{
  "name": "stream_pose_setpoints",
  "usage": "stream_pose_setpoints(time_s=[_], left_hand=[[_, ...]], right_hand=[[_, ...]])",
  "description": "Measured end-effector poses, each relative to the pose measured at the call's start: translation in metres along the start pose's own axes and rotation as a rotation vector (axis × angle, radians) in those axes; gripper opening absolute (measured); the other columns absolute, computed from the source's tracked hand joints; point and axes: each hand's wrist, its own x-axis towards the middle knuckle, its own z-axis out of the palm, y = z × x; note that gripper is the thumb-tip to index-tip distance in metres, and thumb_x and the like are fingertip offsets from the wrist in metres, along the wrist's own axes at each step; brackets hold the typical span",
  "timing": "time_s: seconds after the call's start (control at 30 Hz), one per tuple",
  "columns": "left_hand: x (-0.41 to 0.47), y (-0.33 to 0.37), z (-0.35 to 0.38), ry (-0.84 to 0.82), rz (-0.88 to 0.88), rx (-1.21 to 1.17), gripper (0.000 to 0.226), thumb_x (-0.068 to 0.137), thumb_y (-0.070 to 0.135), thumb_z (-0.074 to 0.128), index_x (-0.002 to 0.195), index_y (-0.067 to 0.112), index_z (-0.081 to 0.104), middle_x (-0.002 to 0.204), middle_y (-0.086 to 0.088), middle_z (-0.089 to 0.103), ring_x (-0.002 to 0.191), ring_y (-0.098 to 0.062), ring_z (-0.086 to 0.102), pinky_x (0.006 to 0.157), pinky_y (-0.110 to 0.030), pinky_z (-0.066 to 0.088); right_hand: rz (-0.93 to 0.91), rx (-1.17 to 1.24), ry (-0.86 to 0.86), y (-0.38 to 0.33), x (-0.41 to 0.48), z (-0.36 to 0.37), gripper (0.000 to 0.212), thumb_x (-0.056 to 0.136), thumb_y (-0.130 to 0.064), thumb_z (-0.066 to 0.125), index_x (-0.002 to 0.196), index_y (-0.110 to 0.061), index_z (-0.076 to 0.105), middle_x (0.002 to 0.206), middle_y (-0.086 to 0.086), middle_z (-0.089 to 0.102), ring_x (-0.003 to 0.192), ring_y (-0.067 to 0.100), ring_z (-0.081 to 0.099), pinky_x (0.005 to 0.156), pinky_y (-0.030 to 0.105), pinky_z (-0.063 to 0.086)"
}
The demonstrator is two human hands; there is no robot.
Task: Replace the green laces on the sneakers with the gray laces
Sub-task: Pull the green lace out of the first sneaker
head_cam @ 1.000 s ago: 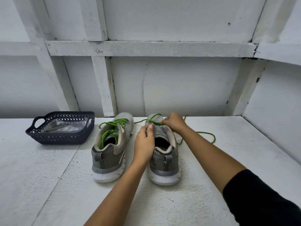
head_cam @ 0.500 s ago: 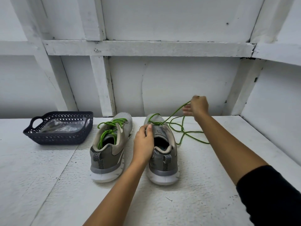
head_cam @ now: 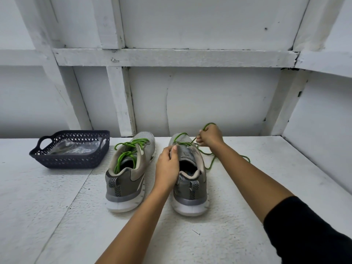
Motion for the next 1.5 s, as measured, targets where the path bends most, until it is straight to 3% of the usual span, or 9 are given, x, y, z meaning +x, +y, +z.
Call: stream_pose_setpoints(time_s=[0.17,0.4,0.57,0.73,0.9,1.03,1.3,1.37,1.5], left_hand=[[0.001,0.002,-0.003,-0.043,-0.013,0.050,0.036,0.100,0.036,0.038,0.119,0.012,0.057,0.115,-0.005,0.062,0.111,-0.020,0.055,0.085,-0.029,0.039],[0.039,0.035,-0.015,-0.104,0.017,0.396,0.045,0.102,0.031,0.031,0.094,-0.001,0.061,0.102,-0.020,0.063,0.101,-0.033,0.056,0.076,-0.033,0.037],[0.076,0.050,-0.013,-0.264,0.024,0.753,0.030,0.086,0.001,0.045,0.057,0.005,0.039,0.065,-0.019,0.047,0.074,-0.035,0.044,0.057,-0.032,0.033],[0.093,0.036,-0.007,-0.384,0.024,0.854,0.021,0.085,0.013,0.059,0.094,-0.005,0.068,0.094,-0.024,0.066,0.091,-0.035,0.064,0.075,-0.035,0.051],[0.095,0.025,-0.008,-0.312,0.121,0.798,0.018,0.086,0.012,0.059,0.097,0.004,0.070,0.104,-0.015,0.068,0.099,-0.030,0.060,0.077,-0.030,0.045],[0.099,0.046,-0.015,-0.269,-0.051,0.292,0.021,0.090,0.003,0.046,0.071,0.008,0.053,0.080,-0.016,0.059,0.073,-0.027,0.058,0.069,-0.033,0.051],[0.105,0.136,-0.070,-0.240,-0.106,-0.854,0.022,0.097,0.007,0.042,0.076,0.004,0.049,0.070,-0.007,0.049,0.064,-0.019,0.069,0.062,-0.028,0.059],[0.107,0.125,-0.065,-0.253,-0.107,-0.739,0.021,0.097,0.019,0.048,0.080,0.006,0.053,0.074,-0.006,0.053,0.073,-0.020,0.064,0.065,-0.030,0.057],[0.102,0.080,-0.039,-0.421,-0.142,0.282,0.052,0.091,0.056,0.046,0.099,0.005,0.056,0.089,-0.005,0.054,0.086,-0.021,0.053,0.077,-0.034,0.047]], right_hand=[[-0.074,0.171,0.272,-0.010,0.006,-0.033,0.029,0.098,-0.010,0.041,0.071,-0.006,0.049,0.076,0.014,0.058,0.055,0.019,0.055,0.059,0.035,0.053],[0.093,-0.097,-0.097,0.019,-0.043,-0.020,0.013,0.094,-0.010,0.040,0.084,-0.007,0.048,0.077,0.011,0.050,0.067,0.023,0.051,0.057,0.029,0.043],[-0.203,-0.280,-0.067,0.017,-0.083,-0.007,0.044,0.097,-0.038,0.041,0.069,-0.009,0.059,0.072,0.008,0.056,0.072,0.023,0.053,0.064,0.031,0.040],[-0.358,-0.263,0.038,0.026,-0.100,0.004,0.032,0.096,-0.023,0.049,0.109,0.002,0.064,0.108,0.016,0.067,0.104,0.030,0.058,0.084,0.031,0.044],[-0.339,-0.223,0.080,0.035,-0.094,0.007,0.029,0.098,-0.021,0.045,0.098,-0.004,0.068,0.083,0.008,0.060,0.082,0.022,0.053,0.067,0.023,0.032],[-0.344,-0.268,0.086,0.037,-0.093,0.006,0.031,0.099,-0.022,0.043,0.094,-0.004,0.068,0.087,0.011,0.065,0.079,0.021,0.054,0.063,0.025,0.034],[-0.331,-0.235,0.088,0.037,-0.093,0.008,0.032,0.100,-0.022,0.042,0.102,-0.004,0.068,0.096,0.011,0.068,0.081,0.020,0.057,0.067,0.025,0.039],[-0.325,-0.229,0.088,0.038,-0.093,0.009,0.032,0.099,-0.022,0.043,0.100,-0.002,0.068,0.095,0.013,0.068,0.085,0.025,0.059,0.067,0.027,0.038],[-0.330,-0.209,0.073,0.040,-0.092,0.009,0.032,0.099,-0.022,0.044,0.094,-0.002,0.068,0.088,0.014,0.068,0.086,0.027,0.060,0.067,0.027,0.038]])
